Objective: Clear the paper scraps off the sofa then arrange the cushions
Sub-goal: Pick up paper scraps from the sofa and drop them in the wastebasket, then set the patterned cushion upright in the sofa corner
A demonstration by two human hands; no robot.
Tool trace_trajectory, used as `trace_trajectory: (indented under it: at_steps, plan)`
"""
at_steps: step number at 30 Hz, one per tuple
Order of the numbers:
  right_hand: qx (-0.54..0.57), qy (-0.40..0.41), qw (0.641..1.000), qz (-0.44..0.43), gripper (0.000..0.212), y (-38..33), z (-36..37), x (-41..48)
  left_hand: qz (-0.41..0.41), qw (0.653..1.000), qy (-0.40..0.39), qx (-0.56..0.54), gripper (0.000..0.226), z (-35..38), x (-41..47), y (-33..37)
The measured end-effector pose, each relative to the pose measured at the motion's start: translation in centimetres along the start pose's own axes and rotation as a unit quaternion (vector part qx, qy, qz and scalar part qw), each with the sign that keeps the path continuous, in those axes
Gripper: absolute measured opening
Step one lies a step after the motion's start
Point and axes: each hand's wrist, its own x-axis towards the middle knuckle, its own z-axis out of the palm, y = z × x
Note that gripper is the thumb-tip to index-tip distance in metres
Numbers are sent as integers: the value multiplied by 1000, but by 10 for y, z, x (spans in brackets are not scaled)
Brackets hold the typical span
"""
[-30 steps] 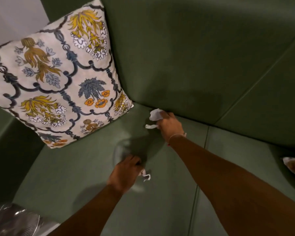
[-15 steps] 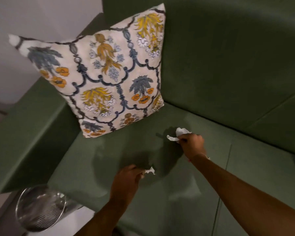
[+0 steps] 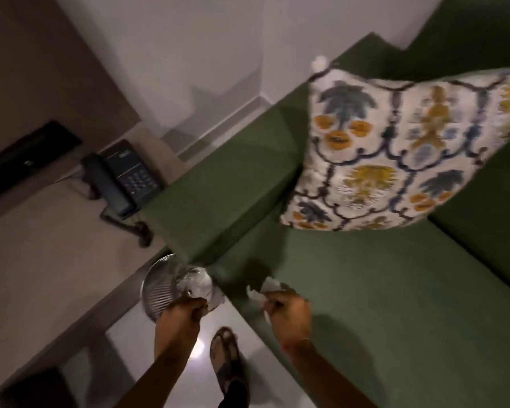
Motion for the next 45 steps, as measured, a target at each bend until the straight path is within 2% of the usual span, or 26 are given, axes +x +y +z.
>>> trace_trajectory:
  at_steps: [5, 10, 13, 15, 17, 20, 27, 31, 34, 37, 40, 42, 43, 45]
  plan:
    - [-61, -112, 992, -5, 11, -10, 136, -4, -115, 993, 27, 1, 14, -3, 26, -71]
    - [-126, -112, 985, 38, 15, -2, 219, 13, -178, 983, 4, -48, 23, 12, 70, -119]
    - [-159, -103, 979, 74, 25, 12, 238, 36, -182, 981, 0, -68, 23, 21, 89, -133]
    - [-168, -135, 972, 88, 28, 20, 240, 50, -183, 981, -5, -67, 24, 27, 96, -140]
    - [-174, -192, 963, 78, 31, 26, 238, 56, -187, 981, -22, -46, 28, 30, 95, -144]
    - [-169, -209, 962, 49, 37, 25, 224, 54, -187, 981, -39, -15, 32, 26, 84, -140]
    - [-183, -253, 950, 15, 40, -16, 136, 24, -127, 989, -23, 76, 24, -12, 28, -77]
    - [-211, -246, 945, -47, 30, -40, 33, 9, -36, 992, -46, 112, 27, -44, -3, 10]
    - [-242, -191, 949, -70, 43, -52, -57, 19, 13, 994, -57, 92, 32, -65, -8, 84]
    - [-241, -112, 963, -47, 48, -60, -149, 43, 47, 996, -49, 60, 48, -75, 5, 162]
    - [-135, 46, 989, 28, 34, -60, -232, 71, 52, 997, -64, -6, 64, -76, 25, 231]
    - [-30, 161, 981, 100, 29, -61, -276, 95, 32, 990, -88, -107, 73, -73, 42, 267]
    - [13, 196, 971, 135, 34, -59, -296, 109, 26, 981, -102, -163, 79, -69, 52, 284]
    - [90, 198, 960, 177, 51, -52, -323, 136, 1, 955, -112, -275, 81, -58, 69, 310]
